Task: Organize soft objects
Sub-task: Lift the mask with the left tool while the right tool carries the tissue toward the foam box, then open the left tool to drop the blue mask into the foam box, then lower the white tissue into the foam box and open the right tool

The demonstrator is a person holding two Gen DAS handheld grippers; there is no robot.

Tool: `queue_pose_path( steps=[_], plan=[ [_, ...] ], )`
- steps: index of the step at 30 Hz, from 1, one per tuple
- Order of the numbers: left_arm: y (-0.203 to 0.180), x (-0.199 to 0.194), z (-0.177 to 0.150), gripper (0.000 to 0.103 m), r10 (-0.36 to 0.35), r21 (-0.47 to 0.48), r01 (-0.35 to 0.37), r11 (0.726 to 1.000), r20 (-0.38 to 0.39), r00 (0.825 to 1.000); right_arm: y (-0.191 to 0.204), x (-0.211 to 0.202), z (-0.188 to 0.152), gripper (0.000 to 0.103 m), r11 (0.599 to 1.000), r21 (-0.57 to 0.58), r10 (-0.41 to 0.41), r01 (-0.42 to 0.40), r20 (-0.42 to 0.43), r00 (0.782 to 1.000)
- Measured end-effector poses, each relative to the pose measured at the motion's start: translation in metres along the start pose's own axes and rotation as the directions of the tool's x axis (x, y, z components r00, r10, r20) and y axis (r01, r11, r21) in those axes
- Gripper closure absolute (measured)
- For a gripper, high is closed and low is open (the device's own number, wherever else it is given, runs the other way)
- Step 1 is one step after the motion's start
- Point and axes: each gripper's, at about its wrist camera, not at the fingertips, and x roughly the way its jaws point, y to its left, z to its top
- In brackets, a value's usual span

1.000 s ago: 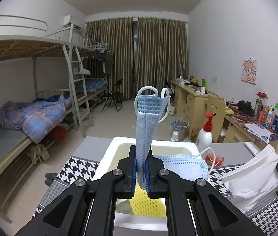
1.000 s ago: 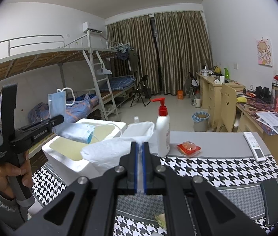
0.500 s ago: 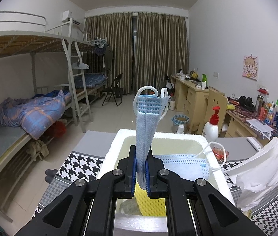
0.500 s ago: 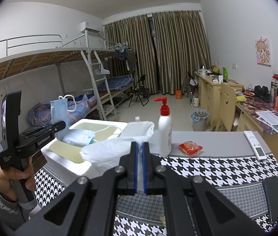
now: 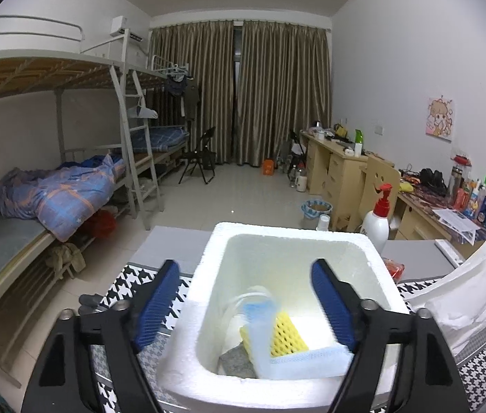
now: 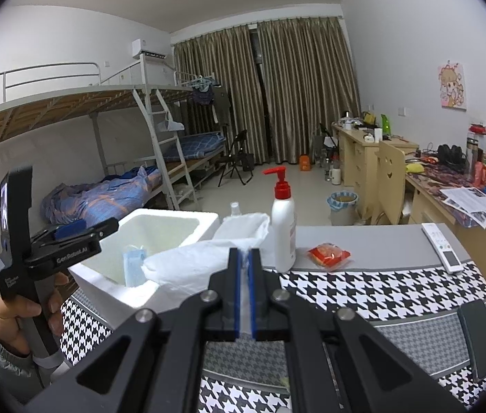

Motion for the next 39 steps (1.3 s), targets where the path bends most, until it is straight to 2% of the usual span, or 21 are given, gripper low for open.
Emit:
queue_pose_path(
  steps=[3, 10, 27, 39],
  plan=[
    [0.002, -0.004, -0.001, 0.008, 0.008, -0.004, -0.008, 1.000, 0.015, 1.000, 0.002, -0.003, 0.003, 0.097, 1.000, -0.004, 0.000, 0.000, 0.014, 1.000],
    [0.006, -0.008, -0.002, 0.003, -0.005, 0.001, 0.005, 1.000, 0.011, 1.000, 0.006, -0.006, 0.013, 0.097, 1.000, -0.018, 0.003, -0.002, 0.040, 0.999],
    [0.018, -0.033, -0.004, 0.001, -0.035, 0.013, 0.035, 0.999, 0.046, 0.998, 0.021, 0.002, 0.022, 0.097, 0.999, -0.030, 0.039, -0.037, 0.054, 0.998],
    [0.040, -0.039, -0.009, 0.001, -0.004, -0.006, 0.005, 1.000, 0.054, 0.999, 0.038, 0.013, 0.022, 0.097, 0.998, -0.035, 0.062, -0.061, 0.048, 0.997]
  ],
)
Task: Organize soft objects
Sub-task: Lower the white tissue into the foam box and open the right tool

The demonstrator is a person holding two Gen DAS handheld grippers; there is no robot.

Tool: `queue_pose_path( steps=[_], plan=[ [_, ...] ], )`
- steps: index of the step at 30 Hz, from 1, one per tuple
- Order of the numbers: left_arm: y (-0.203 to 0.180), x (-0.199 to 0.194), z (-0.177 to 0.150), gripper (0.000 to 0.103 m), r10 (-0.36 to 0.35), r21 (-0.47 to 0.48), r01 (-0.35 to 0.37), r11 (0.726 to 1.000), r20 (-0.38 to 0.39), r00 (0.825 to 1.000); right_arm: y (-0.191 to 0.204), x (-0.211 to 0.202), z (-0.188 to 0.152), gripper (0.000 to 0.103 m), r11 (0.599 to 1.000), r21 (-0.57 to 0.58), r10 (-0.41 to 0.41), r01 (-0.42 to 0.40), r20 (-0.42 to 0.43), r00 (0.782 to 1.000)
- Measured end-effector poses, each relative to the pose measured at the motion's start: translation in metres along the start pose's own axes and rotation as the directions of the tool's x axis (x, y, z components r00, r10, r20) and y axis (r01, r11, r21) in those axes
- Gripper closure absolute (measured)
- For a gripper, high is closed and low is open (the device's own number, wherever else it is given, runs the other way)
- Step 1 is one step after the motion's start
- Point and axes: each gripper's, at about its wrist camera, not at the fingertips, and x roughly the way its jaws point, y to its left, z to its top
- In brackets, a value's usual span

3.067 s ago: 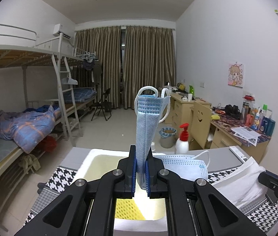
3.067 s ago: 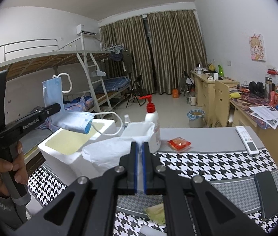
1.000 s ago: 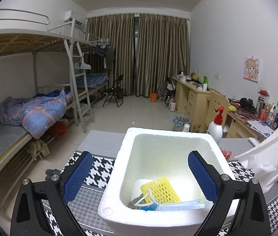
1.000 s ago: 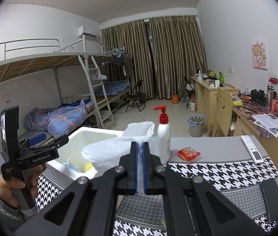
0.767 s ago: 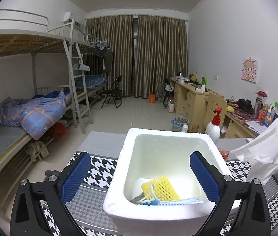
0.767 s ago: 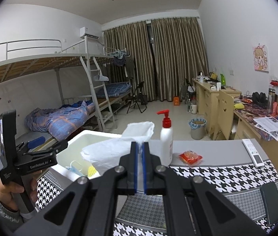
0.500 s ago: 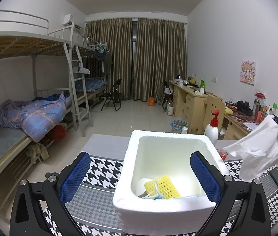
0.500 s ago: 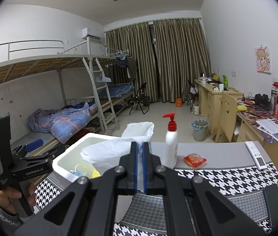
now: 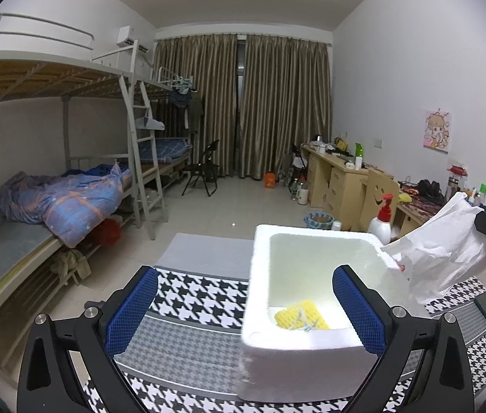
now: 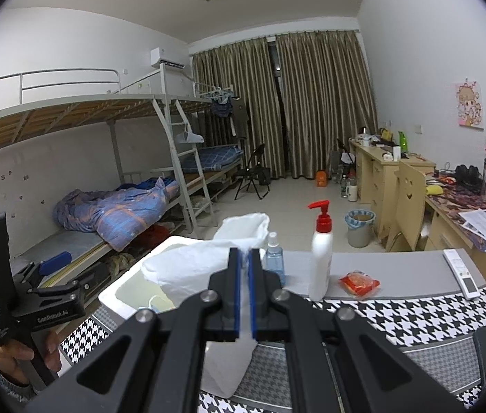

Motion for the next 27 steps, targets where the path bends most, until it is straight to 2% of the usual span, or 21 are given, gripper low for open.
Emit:
queue_pose_path(
  steps=[27],
  plan=[
    [0.023, -0.003, -0.017, 0.001, -0.001, 0.000, 0.001, 1.000, -0.016, 1.000, 0.023, 0.033, 0.000, 0.097, 0.999, -0.014, 0.032, -0.032, -0.062, 0.998]
  ],
)
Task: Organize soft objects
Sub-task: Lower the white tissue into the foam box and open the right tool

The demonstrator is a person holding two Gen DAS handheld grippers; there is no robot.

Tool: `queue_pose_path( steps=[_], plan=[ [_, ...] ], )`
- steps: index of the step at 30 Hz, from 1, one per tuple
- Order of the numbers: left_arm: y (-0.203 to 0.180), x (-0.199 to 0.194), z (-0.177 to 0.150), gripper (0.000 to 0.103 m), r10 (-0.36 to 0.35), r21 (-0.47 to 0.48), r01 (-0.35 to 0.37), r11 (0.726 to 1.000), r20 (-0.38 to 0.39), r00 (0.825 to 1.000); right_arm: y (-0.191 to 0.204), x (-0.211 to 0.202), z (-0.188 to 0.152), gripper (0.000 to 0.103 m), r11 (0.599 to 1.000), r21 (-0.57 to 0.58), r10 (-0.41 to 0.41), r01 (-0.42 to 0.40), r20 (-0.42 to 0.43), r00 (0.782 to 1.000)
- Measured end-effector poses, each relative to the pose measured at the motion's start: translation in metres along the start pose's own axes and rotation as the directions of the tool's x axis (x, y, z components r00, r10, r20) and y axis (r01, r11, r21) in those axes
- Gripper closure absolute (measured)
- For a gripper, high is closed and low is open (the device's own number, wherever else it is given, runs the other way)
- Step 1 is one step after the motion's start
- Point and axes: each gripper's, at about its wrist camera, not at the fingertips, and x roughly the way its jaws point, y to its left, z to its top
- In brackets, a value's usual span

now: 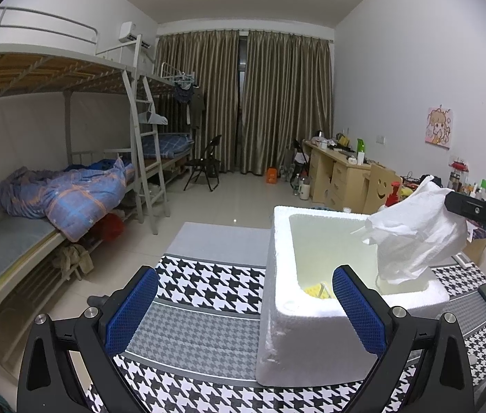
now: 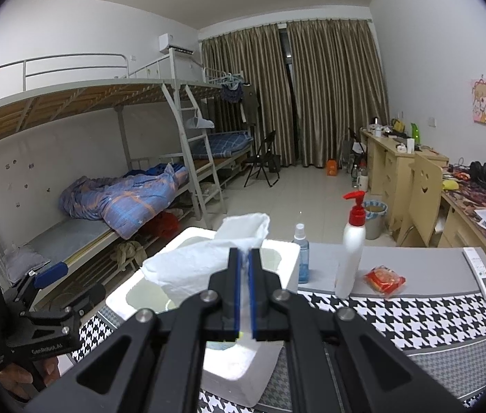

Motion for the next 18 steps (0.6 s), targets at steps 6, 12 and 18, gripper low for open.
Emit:
queue_pose_path(
  steps=[6, 12, 18],
  plan=[
    [0.002, 0.003, -0.002, 0.001, -0.008, -0.007, 0.008, 1.000, -0.010, 1.000, 0.007, 0.010, -0.002, 0.097, 1.000, -0.008, 0.008, -0.009, -0.024, 1.000],
    [0.003, 0.003, -0.006, 0.001, -0.011, -0.010, 0.011, 1.000, -0.019, 1.000, 0.015, 0.019, -0.003, 0.097, 1.000, -0.018, 0.018, -0.019, -0.046, 0.999],
    [0.004, 0.004, -0.008, 0.001, -0.020, -0.004, 0.020, 1.000, -0.031, 0.999, 0.021, 0.031, -0.009, 0.086, 0.999, -0.034, 0.023, -0.026, -0.083, 0.996]
  ],
)
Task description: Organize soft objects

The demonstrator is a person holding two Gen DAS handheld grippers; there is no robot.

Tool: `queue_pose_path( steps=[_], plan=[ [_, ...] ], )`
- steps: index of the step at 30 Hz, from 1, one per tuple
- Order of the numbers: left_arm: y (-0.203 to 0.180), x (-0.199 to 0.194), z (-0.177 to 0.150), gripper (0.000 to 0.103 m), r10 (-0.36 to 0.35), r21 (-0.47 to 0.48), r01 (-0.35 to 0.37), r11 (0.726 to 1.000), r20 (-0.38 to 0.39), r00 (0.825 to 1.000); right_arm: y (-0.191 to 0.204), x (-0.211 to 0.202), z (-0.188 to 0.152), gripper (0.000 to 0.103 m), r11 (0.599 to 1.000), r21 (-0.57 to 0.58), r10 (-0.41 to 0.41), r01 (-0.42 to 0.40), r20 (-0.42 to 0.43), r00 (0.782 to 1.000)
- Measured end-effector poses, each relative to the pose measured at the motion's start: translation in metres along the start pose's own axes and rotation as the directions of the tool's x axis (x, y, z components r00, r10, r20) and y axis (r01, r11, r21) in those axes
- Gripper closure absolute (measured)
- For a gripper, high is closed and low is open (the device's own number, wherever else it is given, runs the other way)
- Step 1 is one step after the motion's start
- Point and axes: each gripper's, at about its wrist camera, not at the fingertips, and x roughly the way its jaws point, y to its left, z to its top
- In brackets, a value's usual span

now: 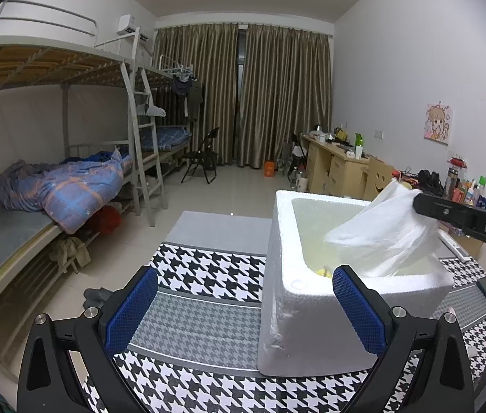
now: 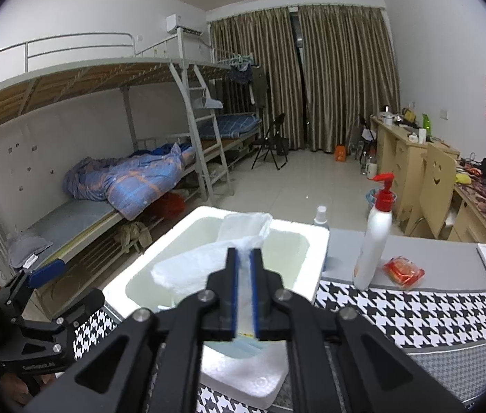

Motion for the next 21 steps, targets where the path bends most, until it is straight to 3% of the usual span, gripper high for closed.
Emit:
queue_pose_path(
  steps=[2, 5, 11, 21],
  plan=[
    [0.000, 0.000, -0.001, 0.001, -0.002, 0.003, 0.002, 1.000, -0.001, 1.000, 0.004, 0.002, -0.002, 0.063, 1.000, -0.011, 0.006, -0.006, -0.004, 1.000],
    [-0.001, 0.000, -0.002, 0.001, -0.006, 0.005, 0.006, 1.000, -0.004, 1.000, 0.007, 0.001, -0.003, 0.042, 1.000, -0.014, 0.014, -0.013, 0.003, 1.000],
    [-0.001, -0.002, -0.003, 0.001, -0.010, 0.005, 0.010, 1.000, -0.007, 1.000, 0.006, -0.006, -0.005, 0.027, 1.000, -0.009, 0.022, -0.022, 0.008, 1.000],
    [-0.011, -0.010, 0.000, 0.001, -0.019, 0.021, 0.019, 1.000, 0.009, 1.000, 0.000, -0.020, -0.007, 0.023, 1.000, 0.000, 0.018, -0.018, 0.028, 0.999]
  ],
)
